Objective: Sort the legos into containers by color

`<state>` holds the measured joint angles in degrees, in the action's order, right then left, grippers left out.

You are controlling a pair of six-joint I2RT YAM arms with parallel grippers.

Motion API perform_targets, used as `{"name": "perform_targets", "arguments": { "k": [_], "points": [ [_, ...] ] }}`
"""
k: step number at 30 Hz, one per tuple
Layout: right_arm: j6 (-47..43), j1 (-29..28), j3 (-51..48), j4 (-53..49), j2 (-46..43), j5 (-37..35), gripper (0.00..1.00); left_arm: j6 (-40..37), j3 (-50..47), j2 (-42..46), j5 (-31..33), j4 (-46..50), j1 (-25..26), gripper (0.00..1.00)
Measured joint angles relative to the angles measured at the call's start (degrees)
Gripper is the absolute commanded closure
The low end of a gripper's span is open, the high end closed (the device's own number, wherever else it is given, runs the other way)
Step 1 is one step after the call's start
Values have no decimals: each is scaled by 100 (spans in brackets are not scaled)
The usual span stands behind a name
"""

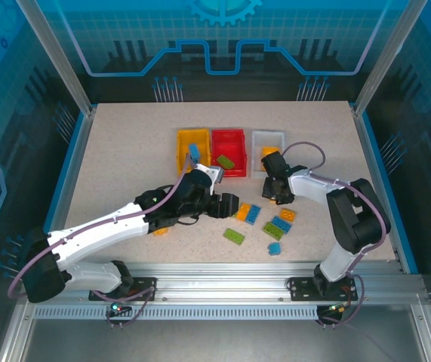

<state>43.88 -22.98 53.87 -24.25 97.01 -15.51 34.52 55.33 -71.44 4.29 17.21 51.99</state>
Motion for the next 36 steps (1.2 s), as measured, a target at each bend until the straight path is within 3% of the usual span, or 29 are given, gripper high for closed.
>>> {"name": "perform_targets", "arguments": {
  "k": [3,10,15,25,30,36],
  "points": [
    [-9,15,22,2,-2,-11,73,0,0,11,50,2,11,28],
    [-162,-66,267,-372,-535,-256,73,2,13,221,372,46,15,28],
    [-496,-59,1290,-525,-570,-328,74,4,190,236,708,59,15,28],
    [-1176,415,3154,-577,1102,350,74,2,503,85,855,48,15,28],
    [-1248,621,3939,-1062,1849,249,73,9,503,9,855,46,15,28],
    [-1272,660,4374,-1499,2262,94,58,50,503,-59,852,48,15,28]
  ]
}}
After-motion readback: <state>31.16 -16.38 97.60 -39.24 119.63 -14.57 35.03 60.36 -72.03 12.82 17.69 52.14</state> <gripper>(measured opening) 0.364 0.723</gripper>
